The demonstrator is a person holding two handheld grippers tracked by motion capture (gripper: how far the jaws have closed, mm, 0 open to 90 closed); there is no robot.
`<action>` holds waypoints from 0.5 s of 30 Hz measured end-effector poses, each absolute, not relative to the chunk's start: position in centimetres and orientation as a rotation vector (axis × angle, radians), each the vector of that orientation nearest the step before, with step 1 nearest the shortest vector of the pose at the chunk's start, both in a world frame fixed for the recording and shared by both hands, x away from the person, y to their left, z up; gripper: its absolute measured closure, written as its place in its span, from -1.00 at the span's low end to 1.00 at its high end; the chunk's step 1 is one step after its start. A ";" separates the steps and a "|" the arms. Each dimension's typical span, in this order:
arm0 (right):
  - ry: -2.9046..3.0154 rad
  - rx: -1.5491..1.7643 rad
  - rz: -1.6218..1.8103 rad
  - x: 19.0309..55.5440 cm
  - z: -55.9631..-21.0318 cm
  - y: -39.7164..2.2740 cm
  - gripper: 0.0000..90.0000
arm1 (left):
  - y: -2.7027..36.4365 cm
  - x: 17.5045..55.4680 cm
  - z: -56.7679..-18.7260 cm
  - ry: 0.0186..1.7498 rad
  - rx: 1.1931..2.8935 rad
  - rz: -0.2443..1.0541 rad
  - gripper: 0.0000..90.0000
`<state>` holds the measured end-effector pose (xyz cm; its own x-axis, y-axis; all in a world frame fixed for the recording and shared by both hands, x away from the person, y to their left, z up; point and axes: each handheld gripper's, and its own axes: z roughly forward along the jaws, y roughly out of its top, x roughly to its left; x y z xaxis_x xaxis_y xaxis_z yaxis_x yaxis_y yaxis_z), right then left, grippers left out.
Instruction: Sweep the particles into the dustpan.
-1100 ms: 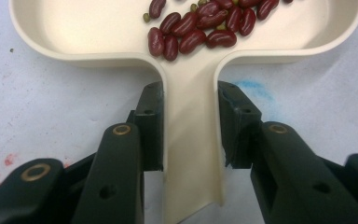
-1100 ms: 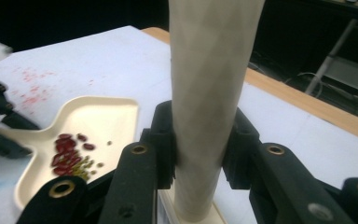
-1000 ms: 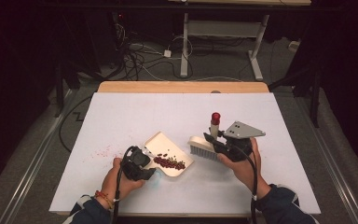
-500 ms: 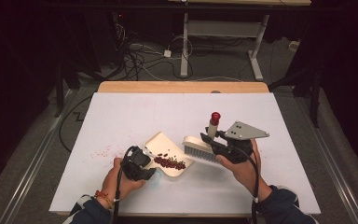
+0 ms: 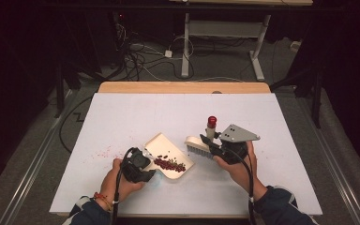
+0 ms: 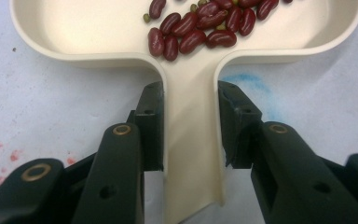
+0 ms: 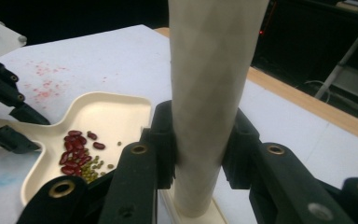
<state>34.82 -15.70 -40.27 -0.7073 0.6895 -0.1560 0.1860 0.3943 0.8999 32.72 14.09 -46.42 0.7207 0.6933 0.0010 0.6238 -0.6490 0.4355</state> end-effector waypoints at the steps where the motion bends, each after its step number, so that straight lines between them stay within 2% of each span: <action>1: 2.145 0.750 1.285 34.7 -40.3 -15.7 0.56 | 14.1 32.6 -46.4 1.015 2.514 0.235 0.41; 15: 2.205 0.715 1.333 32.3 -39.9 -14.0 0.56 | 14.3 32.4 -46.4 1.004 2.526 0.262 0.41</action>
